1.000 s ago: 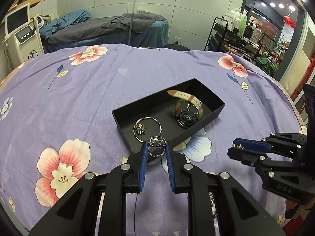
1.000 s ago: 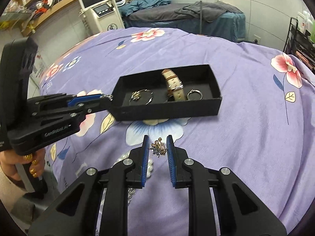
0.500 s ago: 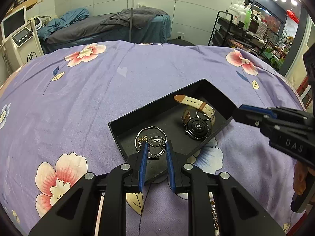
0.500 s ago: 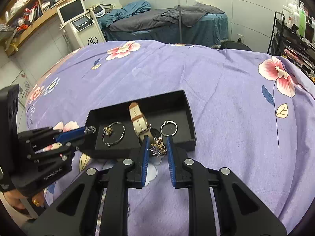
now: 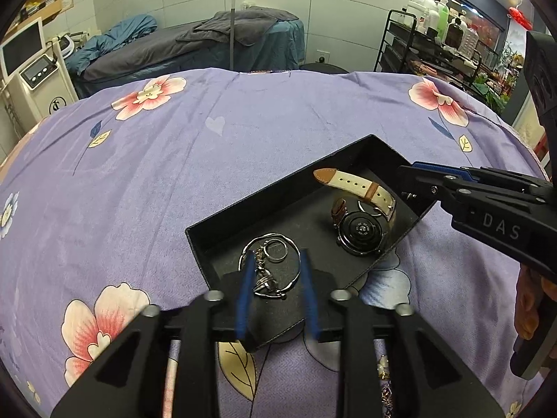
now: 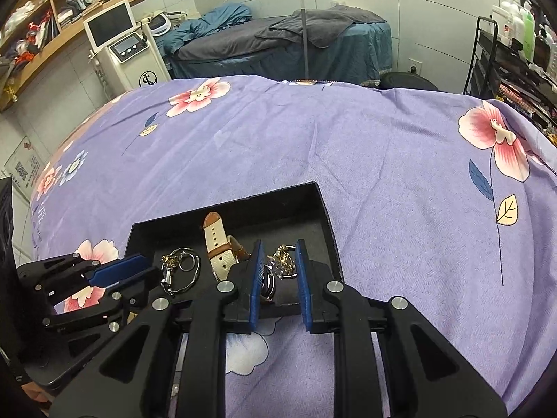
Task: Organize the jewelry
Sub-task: 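Carry the ring and brooch into the black box and open both tools, then move both open tools back toward the pearl bracelet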
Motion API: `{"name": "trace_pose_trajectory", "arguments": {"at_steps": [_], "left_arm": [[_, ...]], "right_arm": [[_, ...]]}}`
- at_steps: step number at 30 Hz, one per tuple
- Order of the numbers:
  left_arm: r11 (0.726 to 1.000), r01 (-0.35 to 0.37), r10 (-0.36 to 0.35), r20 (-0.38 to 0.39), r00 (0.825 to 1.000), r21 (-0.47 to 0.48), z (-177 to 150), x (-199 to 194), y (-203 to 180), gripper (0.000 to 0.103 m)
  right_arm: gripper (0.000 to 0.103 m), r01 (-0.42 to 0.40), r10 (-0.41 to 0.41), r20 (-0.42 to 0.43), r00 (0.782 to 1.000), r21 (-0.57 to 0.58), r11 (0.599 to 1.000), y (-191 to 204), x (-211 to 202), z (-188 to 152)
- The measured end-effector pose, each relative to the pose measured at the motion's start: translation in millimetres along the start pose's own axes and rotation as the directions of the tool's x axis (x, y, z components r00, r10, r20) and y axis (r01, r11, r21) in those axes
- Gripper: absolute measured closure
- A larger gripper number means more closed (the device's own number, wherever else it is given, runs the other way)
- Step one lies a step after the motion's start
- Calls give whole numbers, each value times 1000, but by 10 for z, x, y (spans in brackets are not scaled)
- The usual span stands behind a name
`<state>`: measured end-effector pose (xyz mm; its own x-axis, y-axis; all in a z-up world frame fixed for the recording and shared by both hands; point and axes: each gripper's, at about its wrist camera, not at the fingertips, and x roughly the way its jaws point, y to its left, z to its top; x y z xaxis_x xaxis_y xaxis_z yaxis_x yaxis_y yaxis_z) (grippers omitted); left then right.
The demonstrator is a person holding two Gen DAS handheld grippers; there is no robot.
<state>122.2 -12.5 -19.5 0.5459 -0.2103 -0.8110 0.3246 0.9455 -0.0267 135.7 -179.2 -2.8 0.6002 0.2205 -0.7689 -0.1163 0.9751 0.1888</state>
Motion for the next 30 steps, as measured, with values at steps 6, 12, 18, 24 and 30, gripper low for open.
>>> {"name": "trace_pose_trajectory", "arguments": {"at_steps": [6, 12, 18, 24, 30], "left_arm": [[1000, -17, 17, 37, 999, -20, -18, -111, 62, 38], [998, -49, 51, 64, 997, -36, -85, -236, 123, 12], [996, -43, 48, 60, 997, -80, -258, -366, 277, 10], [992, -22, 29, 52, 998, -125, -456, -515, 370, 10], [992, 21, -18, 29, 999, -124, -656, -573, 261, 11]], "right_arm": [[47, 28, -27, 33, 999, -8, 1000, 17, -79, -36], [43, 18, -19, 11, 1000, 39, 999, -71, -121, -135], [43, 18, -17, -9, 1000, 64, 998, -131, -211, -317], [43, 15, -14, -25, 1000, 40, 999, -129, -332, -544], [43, 15, -12, -58, 998, 46, 999, -162, -415, -766]]}}
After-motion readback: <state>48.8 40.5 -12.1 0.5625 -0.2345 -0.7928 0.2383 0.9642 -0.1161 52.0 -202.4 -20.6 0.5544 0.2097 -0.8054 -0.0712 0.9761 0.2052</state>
